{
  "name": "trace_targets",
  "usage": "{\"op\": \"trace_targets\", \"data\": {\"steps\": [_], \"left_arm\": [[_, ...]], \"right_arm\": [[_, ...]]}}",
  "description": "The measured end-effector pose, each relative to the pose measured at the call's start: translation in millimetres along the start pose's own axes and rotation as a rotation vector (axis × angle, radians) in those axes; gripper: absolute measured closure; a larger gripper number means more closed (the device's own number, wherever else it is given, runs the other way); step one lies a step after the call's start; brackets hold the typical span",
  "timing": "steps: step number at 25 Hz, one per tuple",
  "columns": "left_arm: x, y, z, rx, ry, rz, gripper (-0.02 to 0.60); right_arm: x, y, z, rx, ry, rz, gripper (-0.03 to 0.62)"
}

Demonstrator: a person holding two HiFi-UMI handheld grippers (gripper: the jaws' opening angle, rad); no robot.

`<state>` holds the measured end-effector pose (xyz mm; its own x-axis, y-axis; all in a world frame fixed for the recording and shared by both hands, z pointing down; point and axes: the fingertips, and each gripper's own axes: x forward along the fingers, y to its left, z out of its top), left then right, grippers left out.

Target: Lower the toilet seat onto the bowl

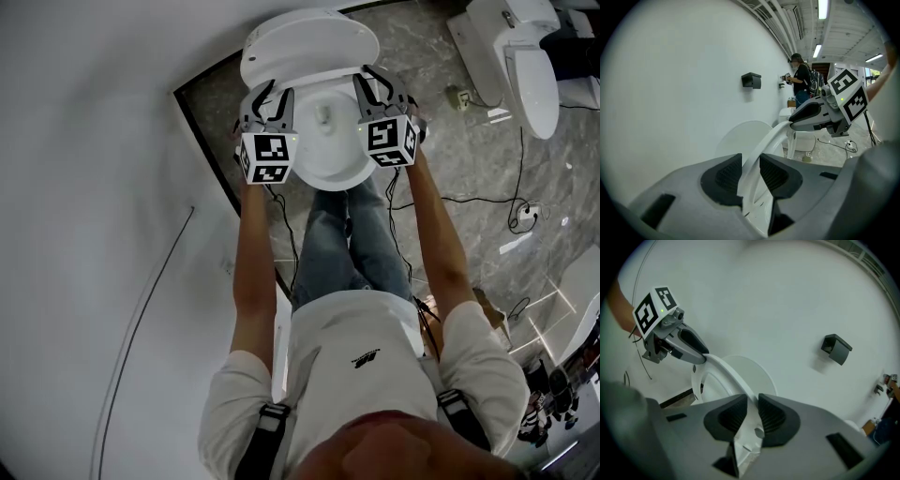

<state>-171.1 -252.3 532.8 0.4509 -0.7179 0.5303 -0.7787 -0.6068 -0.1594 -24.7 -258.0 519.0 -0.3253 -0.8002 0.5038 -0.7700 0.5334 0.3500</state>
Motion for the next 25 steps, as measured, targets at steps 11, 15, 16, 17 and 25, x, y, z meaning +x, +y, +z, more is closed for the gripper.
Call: {"op": "trace_targets", "data": {"steps": [11, 15, 16, 17, 25], "left_arm": [[-20, -18, -16, -0.002, 0.009, -0.011, 0.451], [-26, -26, -20, -0.008, 0.015, -0.011, 0.449], [-28, -28, -20, -0.009, 0.018, -0.012, 0.448], [-29, -30, -22, -0.010, 0.020, -0.015, 0.448], [-42, -48, -32, -0.010, 0.037, -0.033, 0.443]], "right_arm": [[-22, 20, -10, -0.001, -0.003, 0.008, 0.506], [-30, 25, -15, 0.005, -0.004, 0.009, 0.503], [-32, 25, -16, 0.007, -0.004, 0.010, 0.503], [-34, 27, -17, 0.009, -0.003, 0.011, 0.503], [-50, 38, -29, 0.007, 0.017, 0.021, 0.500]]}}
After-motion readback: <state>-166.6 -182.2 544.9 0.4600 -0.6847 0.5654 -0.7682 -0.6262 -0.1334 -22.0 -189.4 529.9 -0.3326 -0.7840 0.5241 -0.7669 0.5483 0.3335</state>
